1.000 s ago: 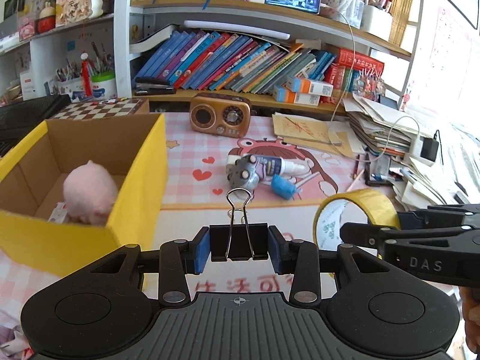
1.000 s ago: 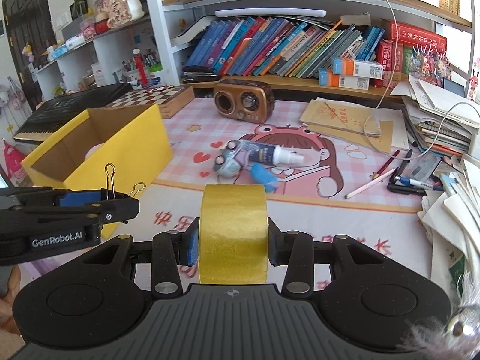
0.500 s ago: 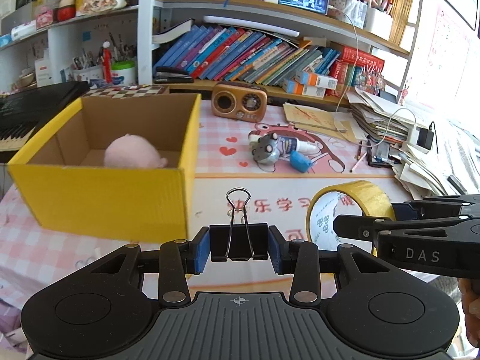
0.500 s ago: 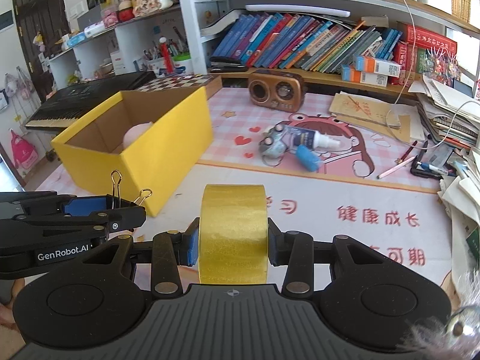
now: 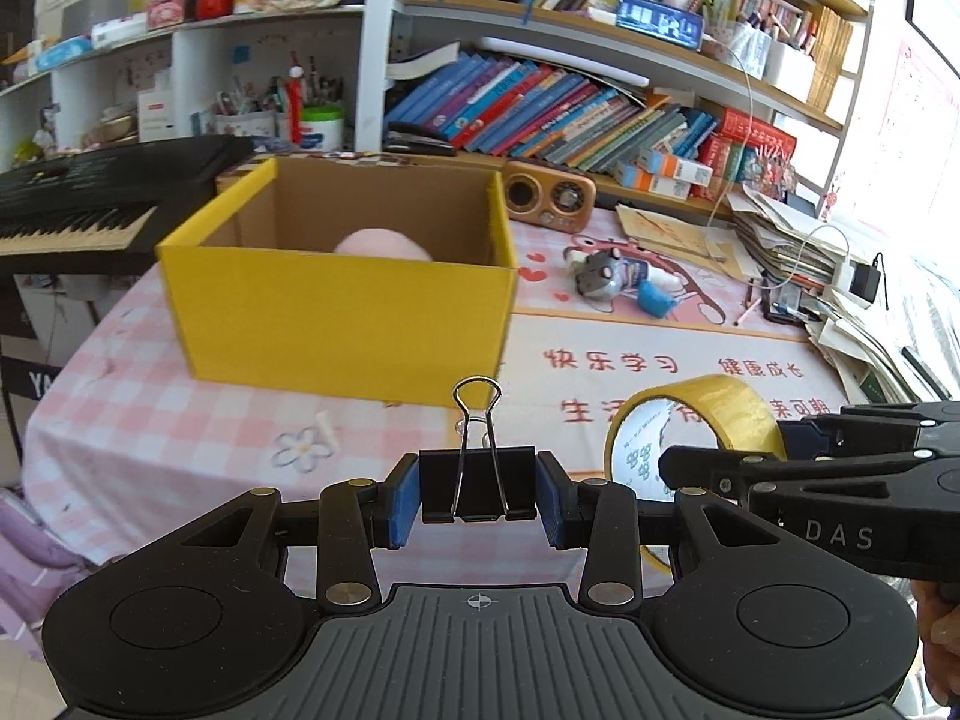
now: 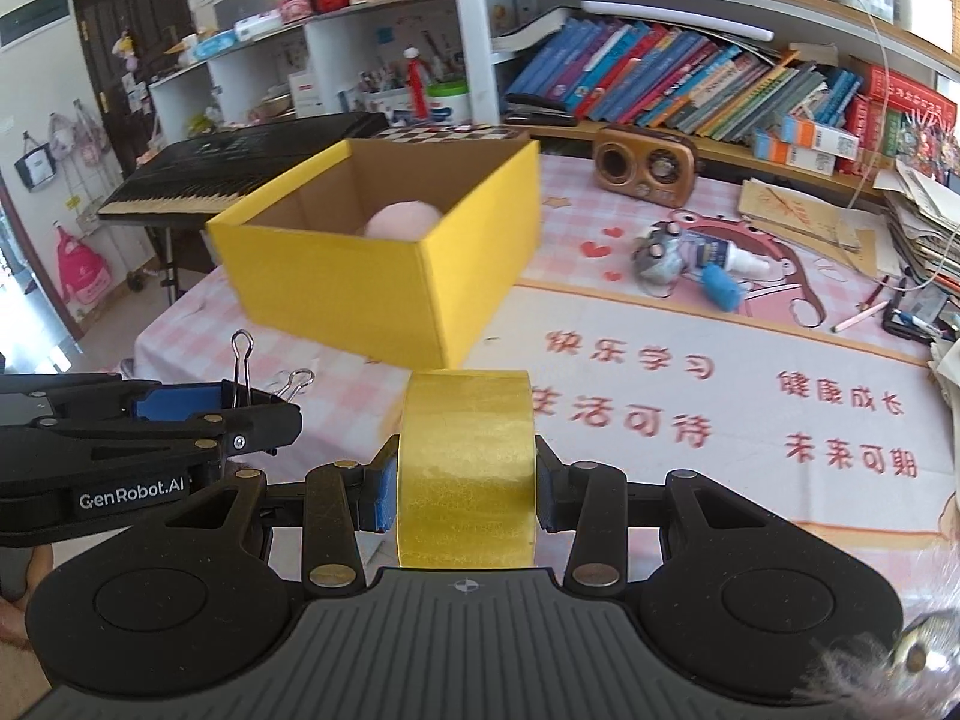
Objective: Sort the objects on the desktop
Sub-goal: 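Carry the binder clip and tape roll with both tools over the yellow box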
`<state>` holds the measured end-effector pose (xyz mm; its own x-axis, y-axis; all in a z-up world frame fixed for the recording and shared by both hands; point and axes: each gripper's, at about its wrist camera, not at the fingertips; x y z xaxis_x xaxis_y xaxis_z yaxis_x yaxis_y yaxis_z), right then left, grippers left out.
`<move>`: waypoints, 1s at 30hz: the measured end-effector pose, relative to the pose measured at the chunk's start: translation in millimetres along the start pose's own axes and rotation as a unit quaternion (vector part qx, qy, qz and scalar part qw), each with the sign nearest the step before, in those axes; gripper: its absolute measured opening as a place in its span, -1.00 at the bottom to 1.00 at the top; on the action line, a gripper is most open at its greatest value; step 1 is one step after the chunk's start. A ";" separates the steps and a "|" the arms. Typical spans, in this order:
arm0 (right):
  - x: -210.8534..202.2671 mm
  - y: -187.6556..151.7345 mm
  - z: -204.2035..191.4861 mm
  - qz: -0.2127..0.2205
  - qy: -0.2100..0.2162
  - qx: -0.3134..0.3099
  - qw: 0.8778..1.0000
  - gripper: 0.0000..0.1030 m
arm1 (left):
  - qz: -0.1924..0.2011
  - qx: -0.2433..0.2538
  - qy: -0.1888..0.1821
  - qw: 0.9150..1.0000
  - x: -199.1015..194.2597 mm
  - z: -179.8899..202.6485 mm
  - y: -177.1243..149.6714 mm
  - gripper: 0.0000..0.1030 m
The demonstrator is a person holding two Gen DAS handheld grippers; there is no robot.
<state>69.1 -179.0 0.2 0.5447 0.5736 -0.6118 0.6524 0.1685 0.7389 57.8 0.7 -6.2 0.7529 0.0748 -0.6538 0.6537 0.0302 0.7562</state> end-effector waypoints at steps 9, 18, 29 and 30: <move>6.4 -10.9 -39.7 -0.002 0.009 -0.006 1.000 -0.25 | 0.004 -0.015 0.004 1.000 -20.6 -35.1 -17.3 -0.26; 13.2 -17.2 -64.9 0.001 0.014 -0.002 1.000 -0.25 | 0.004 -0.015 0.010 1.000 -30.1 -59.6 -27.0 -0.26; 25.7 -12.7 -88.9 -0.002 0.022 -0.019 1.000 -0.25 | 0.012 -0.029 0.016 0.999 -34.2 -83.5 -30.6 -0.26; 27.0 -11.8 -90.2 -0.003 0.023 -0.020 1.000 -0.25 | 0.012 -0.031 0.017 0.999 -34.2 -85.4 -30.6 -0.26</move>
<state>28.6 -93.1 0.4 0.5157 0.6085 -0.6031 0.6329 0.2040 0.7469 5.5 82.3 -4.7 0.7647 0.1095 -0.6350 0.6287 0.0890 0.7725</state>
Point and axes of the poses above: each gripper's, at about its wrist camera, not at the fingertips, and x roughly the way its jaws point, z to its right, y to its top, and after that the axes turned 14 degrees about y, right-handed
